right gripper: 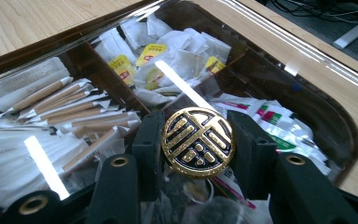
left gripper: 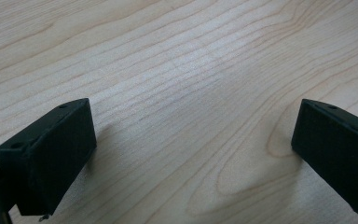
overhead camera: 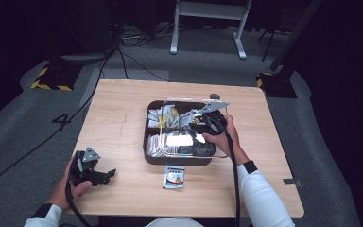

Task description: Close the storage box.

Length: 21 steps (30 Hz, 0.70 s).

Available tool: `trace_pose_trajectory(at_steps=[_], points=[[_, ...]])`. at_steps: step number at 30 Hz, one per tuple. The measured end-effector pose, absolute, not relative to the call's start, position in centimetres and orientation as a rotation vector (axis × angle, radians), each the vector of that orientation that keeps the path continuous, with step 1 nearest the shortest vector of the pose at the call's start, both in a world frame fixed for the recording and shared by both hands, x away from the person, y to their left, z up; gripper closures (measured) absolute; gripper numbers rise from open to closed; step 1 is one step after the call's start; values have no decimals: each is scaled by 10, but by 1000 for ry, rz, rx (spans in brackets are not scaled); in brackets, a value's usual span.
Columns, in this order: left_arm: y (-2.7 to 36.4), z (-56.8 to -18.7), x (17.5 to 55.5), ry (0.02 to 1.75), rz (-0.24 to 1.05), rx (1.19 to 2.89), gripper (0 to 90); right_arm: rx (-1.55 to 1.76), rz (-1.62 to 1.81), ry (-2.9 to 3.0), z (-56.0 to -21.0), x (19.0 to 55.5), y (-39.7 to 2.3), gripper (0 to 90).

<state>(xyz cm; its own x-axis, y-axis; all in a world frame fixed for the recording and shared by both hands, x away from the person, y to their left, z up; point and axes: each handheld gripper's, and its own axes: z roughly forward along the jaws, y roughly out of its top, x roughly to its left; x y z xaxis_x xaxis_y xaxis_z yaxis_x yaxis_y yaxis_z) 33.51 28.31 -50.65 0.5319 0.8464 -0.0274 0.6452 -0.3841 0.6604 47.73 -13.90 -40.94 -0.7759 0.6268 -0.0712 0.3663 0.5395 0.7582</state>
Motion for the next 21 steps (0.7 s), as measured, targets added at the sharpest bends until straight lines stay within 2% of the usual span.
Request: trace_pose_trajectory(at_steps=[21], points=[[283, -507, 335, 1204, 422, 2151, 0, 810, 1062, 2501, -428, 486, -98, 592]])
